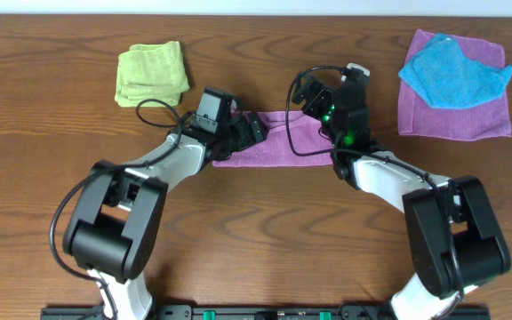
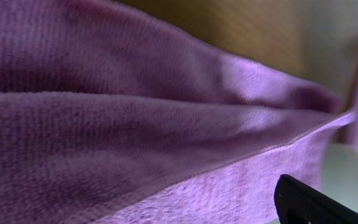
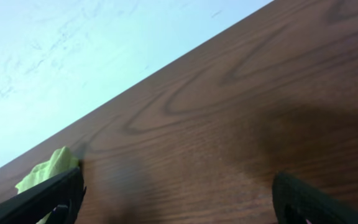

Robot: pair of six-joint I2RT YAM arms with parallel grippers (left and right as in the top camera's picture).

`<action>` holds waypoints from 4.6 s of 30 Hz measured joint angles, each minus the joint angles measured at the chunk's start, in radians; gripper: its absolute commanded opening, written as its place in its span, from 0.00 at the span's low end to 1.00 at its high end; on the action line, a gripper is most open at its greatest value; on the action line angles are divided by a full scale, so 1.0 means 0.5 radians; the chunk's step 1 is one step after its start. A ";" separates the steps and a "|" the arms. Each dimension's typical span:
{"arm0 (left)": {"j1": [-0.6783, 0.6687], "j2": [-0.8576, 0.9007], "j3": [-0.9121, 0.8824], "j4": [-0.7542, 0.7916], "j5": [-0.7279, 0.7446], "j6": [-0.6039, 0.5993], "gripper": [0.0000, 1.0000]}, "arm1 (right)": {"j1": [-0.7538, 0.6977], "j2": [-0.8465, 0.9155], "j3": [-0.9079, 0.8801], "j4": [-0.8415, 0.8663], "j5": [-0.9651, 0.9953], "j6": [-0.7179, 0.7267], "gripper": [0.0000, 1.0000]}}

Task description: Fold the cloth

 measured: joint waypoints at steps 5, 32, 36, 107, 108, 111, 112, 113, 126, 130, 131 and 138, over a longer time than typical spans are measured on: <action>-0.002 0.036 0.002 0.169 -0.119 -0.082 0.95 | 0.000 0.000 0.000 -0.035 -0.088 -0.022 0.95; 0.011 0.045 0.020 0.343 -0.123 -0.455 0.96 | -0.008 -0.128 0.007 -0.943 -0.276 -0.587 0.99; 0.011 0.045 0.029 0.228 -0.092 -0.436 0.96 | -0.032 -0.275 0.012 -1.254 -0.253 -0.854 0.99; 0.011 0.046 0.058 0.011 -0.049 -0.245 0.96 | -0.136 -0.111 0.316 -1.624 -0.613 -0.796 0.02; 0.011 0.046 0.058 0.009 -0.049 -0.246 0.95 | -0.117 -0.126 0.325 -1.624 -0.616 -0.796 0.01; 0.011 0.046 0.060 0.002 -0.049 -0.245 0.95 | -0.050 -0.150 0.342 -1.626 -0.615 -0.796 0.01; 0.011 0.046 0.062 -0.003 -0.049 -0.245 0.95 | -0.031 -0.150 0.344 -1.633 -0.615 -0.796 0.02; 0.011 0.046 0.063 -0.007 -0.049 -0.245 0.95 | -0.012 -0.150 0.345 -1.642 -0.615 -0.796 0.02; 0.024 0.046 0.064 -0.008 -0.035 -0.244 0.95 | 0.185 -0.150 0.499 -1.630 -0.582 -0.790 0.01; 0.064 0.045 0.065 -0.010 -0.014 -0.245 0.95 | 0.225 -0.150 0.550 -1.626 -0.535 -0.788 0.02; 0.078 0.045 0.065 -0.010 -0.012 -0.246 0.95 | 0.233 -0.150 0.556 -1.626 -0.525 -0.788 0.02; 0.169 0.012 0.065 -0.001 -0.014 -0.246 0.95 | 0.302 -0.150 0.561 -1.627 -0.459 -0.788 0.02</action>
